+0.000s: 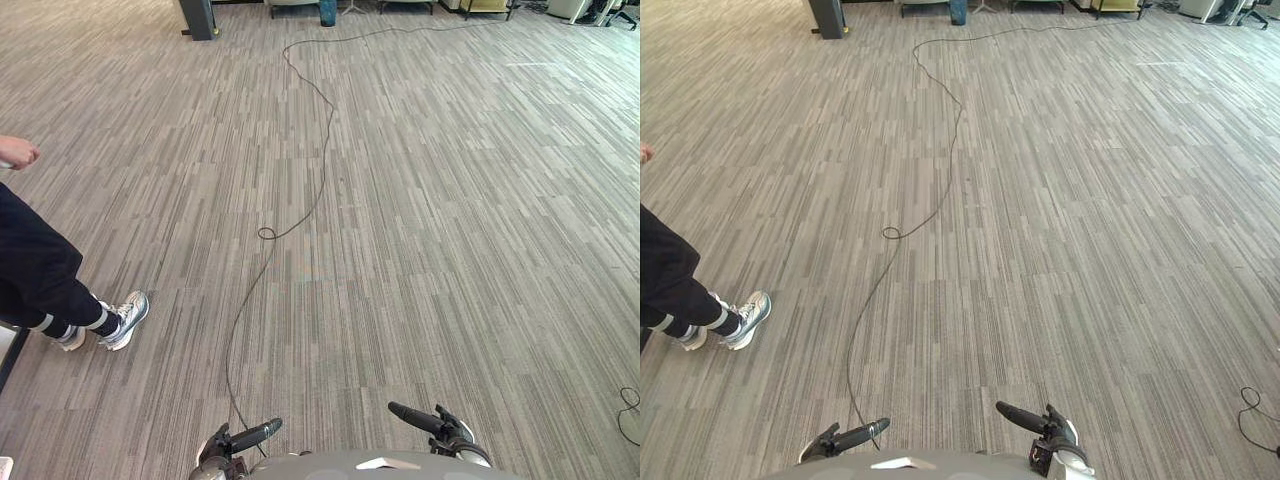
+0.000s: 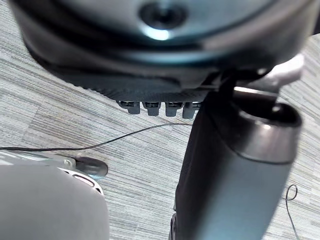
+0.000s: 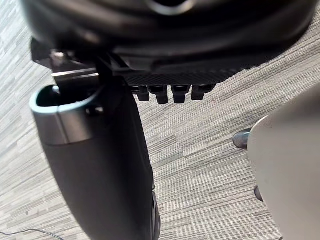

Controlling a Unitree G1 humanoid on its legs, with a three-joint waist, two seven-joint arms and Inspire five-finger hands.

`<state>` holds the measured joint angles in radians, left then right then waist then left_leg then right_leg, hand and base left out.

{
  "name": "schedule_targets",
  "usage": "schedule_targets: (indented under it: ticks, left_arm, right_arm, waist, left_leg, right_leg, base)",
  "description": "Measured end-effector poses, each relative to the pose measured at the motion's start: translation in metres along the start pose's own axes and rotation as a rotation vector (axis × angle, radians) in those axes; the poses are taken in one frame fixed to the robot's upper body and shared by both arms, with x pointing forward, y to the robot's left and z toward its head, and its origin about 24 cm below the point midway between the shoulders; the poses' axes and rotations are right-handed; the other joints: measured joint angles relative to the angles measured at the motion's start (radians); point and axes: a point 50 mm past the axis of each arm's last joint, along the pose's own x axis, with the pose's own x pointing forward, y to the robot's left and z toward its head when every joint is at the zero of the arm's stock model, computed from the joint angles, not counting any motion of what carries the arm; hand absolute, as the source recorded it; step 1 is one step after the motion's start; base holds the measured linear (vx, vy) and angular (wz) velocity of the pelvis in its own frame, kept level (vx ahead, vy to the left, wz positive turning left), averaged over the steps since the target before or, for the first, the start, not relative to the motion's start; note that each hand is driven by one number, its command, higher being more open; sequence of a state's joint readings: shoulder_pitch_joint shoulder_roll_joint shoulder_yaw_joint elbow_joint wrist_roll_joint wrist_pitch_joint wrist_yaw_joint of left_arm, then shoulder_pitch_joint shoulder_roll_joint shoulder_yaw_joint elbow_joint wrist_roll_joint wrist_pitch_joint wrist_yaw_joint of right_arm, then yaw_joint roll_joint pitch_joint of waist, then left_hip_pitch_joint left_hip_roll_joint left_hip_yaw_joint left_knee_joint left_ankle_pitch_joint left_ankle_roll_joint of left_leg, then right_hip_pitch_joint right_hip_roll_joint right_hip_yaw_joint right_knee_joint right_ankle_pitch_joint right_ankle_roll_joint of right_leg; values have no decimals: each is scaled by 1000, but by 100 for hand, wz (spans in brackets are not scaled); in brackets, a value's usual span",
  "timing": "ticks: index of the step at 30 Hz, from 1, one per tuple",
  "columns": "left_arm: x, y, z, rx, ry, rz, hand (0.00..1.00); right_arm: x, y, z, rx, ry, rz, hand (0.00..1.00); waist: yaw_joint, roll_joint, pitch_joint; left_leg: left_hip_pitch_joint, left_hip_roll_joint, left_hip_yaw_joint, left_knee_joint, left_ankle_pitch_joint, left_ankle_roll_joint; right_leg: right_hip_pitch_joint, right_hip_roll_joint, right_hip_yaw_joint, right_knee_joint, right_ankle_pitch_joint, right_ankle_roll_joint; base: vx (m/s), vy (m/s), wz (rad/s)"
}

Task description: Pick up cushions and gather them together orderly.

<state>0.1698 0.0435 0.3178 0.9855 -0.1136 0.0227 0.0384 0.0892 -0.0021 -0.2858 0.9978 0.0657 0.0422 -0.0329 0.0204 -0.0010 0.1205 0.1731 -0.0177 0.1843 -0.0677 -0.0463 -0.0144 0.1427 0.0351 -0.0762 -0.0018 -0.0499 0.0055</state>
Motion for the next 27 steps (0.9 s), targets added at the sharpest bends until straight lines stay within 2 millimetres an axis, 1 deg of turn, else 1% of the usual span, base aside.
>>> schedule_targets:
  ticks: [3,7,15,19,21,23,24,25,26,27]
  left_arm:
    - [0,1,0,4,-1,8,100]
    - [0,4,1,45,1,15,100]
    - [1,2,3,67,-3,8,100]
    - [2,-1,5,91,-8,-3,100]
    - [2,-1,6,90,-10,-4,100]
    - [2,-1,9,91,-17,-3,100]
    - [3,-1,13,92,-29,-2,100]
    - [3,-1,19,86,-50,-1,100]
    - [3,-1,22,79,-63,-1,100]
    - [2,-2,25,67,-79,-5,100]
  right_arm:
    - [1,1,0,-3,9,0,100]
    - [2,3,0,-5,21,3,100]
    - [2,3,2,-3,15,-4,100]
    - [3,1,4,-5,10,-10,100]
    - [3,1,5,-4,8,-12,100]
    - [3,2,6,4,5,-12,100]
    - [3,4,6,15,2,-7,100]
    - [3,6,7,24,-5,-2,100]
    - [3,7,8,26,-11,0,100]
    - [2,6,10,25,-21,-4,100]
  waist:
    - [0,-4,3]
    - [2,-11,10]
    - [2,-6,21]
    - [1,1,28]
    - [1,2,28]
    - [2,-5,35]
    - [2,-15,42]
    - [2,-25,54]
    - [3,-28,62]
    - [7,-22,69]
  left_leg:
    - [-2,-3,-13,-18,11,12]
    - [-8,-5,-30,-18,12,14]
    - [-16,-6,-38,-18,17,14]
    - [-28,-6,-54,-18,18,13]
    - [-40,-5,-54,-18,20,10]
    - [-60,-6,-54,6,18,8]
    - [-87,-7,-54,57,4,-3]
    - [-133,-6,-52,162,-35,-17]
    - [-168,-1,-49,246,-63,-26]
    - [-234,21,-20,415,-111,-33]
  right_leg:
    - [-1,0,-21,-6,0,0]
    - [-1,-2,-34,-11,0,0]
    - [-3,-3,-43,-14,-1,0]
    - [-11,-3,-59,-12,-3,-2]
    - [-27,-3,-61,0,-10,-4]
    - [-46,-9,-63,26,-26,-6]
    - [-59,-18,-66,50,-38,-8]
    - [-63,-28,-75,72,-49,-10]
    - [-63,-33,-78,86,-56,-13]
    - [-61,-34,-77,111,-69,-17]
  base:
    - [-67,-28,21]
    - [-58,-24,11]
    - [-52,-27,5]
    - [-49,-33,11]
    - [-44,-26,4]
    - [-49,-36,7]
    - [-45,-29,15]
    - [-74,-36,16]
    - [-78,-25,6]
    - [-72,-9,-6]
